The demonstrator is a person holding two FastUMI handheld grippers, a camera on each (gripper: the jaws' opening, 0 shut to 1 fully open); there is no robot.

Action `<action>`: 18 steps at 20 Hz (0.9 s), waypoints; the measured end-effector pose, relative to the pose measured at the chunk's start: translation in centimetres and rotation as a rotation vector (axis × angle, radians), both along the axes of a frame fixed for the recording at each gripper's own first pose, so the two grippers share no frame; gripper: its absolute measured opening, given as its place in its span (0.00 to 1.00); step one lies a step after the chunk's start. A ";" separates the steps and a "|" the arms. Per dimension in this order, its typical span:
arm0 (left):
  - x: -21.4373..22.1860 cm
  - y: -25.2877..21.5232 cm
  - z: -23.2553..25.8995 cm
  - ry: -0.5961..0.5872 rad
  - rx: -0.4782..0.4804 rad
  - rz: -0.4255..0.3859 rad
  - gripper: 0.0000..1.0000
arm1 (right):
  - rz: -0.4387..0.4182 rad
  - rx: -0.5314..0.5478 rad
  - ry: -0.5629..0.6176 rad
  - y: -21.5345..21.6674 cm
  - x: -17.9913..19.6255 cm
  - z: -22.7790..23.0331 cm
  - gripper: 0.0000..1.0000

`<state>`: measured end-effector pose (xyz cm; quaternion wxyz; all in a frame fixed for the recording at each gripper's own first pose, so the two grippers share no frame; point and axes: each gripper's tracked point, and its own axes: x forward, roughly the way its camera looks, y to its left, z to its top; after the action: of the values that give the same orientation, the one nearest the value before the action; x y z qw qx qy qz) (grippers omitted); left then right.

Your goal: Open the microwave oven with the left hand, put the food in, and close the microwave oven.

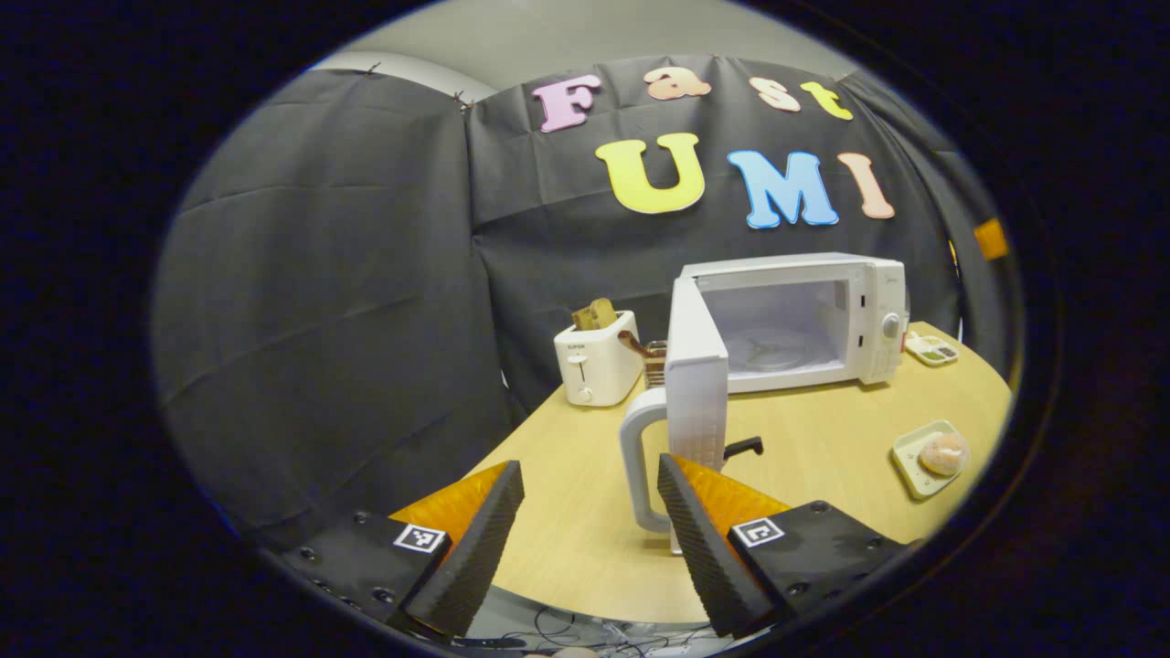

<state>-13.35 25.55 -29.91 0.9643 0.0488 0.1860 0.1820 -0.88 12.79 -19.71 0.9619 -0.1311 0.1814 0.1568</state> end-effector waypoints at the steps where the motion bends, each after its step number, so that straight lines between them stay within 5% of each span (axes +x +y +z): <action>1: -0.3 -0.3 1.4 -0.020 0.001 0.000 1.00 | -0.012 -0.029 0.025 -0.9 -0.1 -1.9 0.98; 9: 2.3 -4.3 12.1 -0.141 0.004 -0.093 0.99 | -0.022 -0.206 0.265 -5.7 -1.7 -16.3 0.96; 18: 6.3 -8.7 17.0 -0.200 0.005 -0.195 1.00 | -0.001 -0.320 0.297 -6.7 0.2 -21.2 0.96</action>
<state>-7.01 16.80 -12.94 0.9910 0.0506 0.0827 0.0920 -0.63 6.14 -40.95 0.8917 -0.2575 0.3436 0.1431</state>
